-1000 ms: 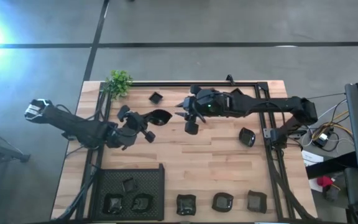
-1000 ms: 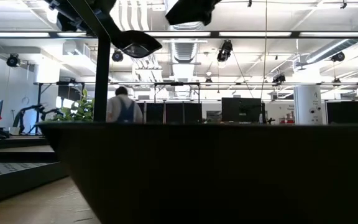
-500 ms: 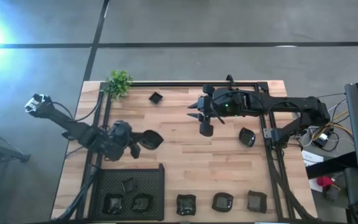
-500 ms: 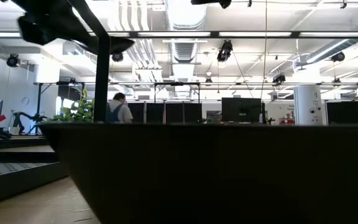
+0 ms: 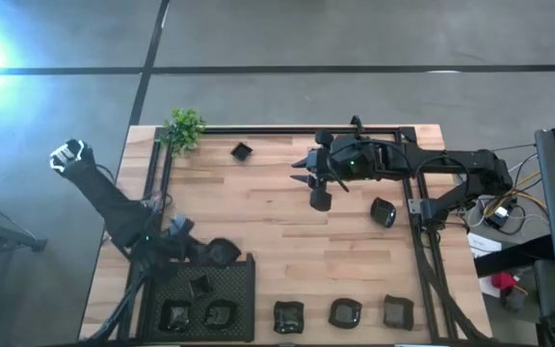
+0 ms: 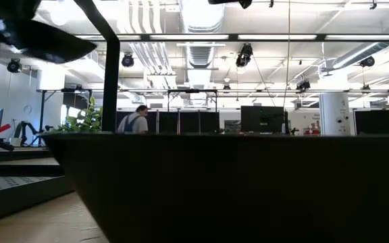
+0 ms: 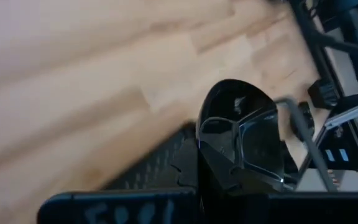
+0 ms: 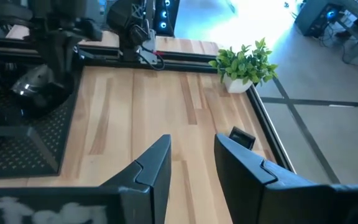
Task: Pick & Place Mini shaped plates
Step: Stack the leaf shaped plate on top of the leaf shaped plate on the shelf
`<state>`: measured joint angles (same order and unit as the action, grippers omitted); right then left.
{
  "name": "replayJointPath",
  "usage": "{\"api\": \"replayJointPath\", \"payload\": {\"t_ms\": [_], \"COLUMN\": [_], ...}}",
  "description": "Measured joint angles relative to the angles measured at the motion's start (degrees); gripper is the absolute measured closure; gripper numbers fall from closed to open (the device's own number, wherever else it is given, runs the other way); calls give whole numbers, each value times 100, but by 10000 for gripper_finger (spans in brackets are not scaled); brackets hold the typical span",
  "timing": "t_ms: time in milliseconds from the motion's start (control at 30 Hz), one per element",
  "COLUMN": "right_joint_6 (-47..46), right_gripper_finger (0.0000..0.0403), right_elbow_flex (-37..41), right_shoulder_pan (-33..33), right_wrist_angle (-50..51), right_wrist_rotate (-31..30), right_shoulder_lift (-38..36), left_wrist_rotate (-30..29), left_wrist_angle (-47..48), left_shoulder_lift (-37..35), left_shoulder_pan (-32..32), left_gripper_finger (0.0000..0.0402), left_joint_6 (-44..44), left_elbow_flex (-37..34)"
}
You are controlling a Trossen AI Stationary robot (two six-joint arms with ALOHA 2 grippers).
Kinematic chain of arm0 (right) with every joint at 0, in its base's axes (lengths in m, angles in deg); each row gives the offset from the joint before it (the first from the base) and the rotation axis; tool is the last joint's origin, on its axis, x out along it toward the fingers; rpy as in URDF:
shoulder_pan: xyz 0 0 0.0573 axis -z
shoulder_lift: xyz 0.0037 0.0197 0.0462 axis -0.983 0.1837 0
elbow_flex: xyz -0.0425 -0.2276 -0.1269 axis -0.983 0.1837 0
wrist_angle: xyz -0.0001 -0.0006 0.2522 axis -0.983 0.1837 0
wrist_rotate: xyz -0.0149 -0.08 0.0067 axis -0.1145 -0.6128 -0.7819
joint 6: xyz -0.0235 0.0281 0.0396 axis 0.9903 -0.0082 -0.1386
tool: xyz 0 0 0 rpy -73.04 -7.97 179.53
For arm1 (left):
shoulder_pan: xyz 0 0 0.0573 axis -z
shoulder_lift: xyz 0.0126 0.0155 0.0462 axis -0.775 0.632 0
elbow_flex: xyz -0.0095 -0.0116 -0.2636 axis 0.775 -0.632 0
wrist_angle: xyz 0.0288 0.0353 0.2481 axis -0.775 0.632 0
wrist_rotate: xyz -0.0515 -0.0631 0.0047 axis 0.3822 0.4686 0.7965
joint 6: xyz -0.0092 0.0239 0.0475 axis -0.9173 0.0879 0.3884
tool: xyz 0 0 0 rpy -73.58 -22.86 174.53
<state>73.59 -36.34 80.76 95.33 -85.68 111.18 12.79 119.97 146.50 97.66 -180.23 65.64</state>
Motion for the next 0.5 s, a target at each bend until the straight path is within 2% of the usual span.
{"api": "replayJointPath", "payload": {"t_ms": [167,500], "right_joint_6": [0,0], "right_gripper_finger": [289,291], "right_elbow_flex": [0,0], "right_shoulder_pan": [0,2], "right_wrist_angle": [-4,-5], "right_wrist_rotate": [0,0], "right_shoulder_lift": [0,0], "left_wrist_rotate": [268,1346], "left_wrist_angle": [-211,-1108], "left_shoulder_lift": [444,1192], "left_shoulder_pan": [390,757], "left_gripper_finger": [401,402], "left_joint_6": [-980,-1912], "left_elbow_flex": [0,-5]}}
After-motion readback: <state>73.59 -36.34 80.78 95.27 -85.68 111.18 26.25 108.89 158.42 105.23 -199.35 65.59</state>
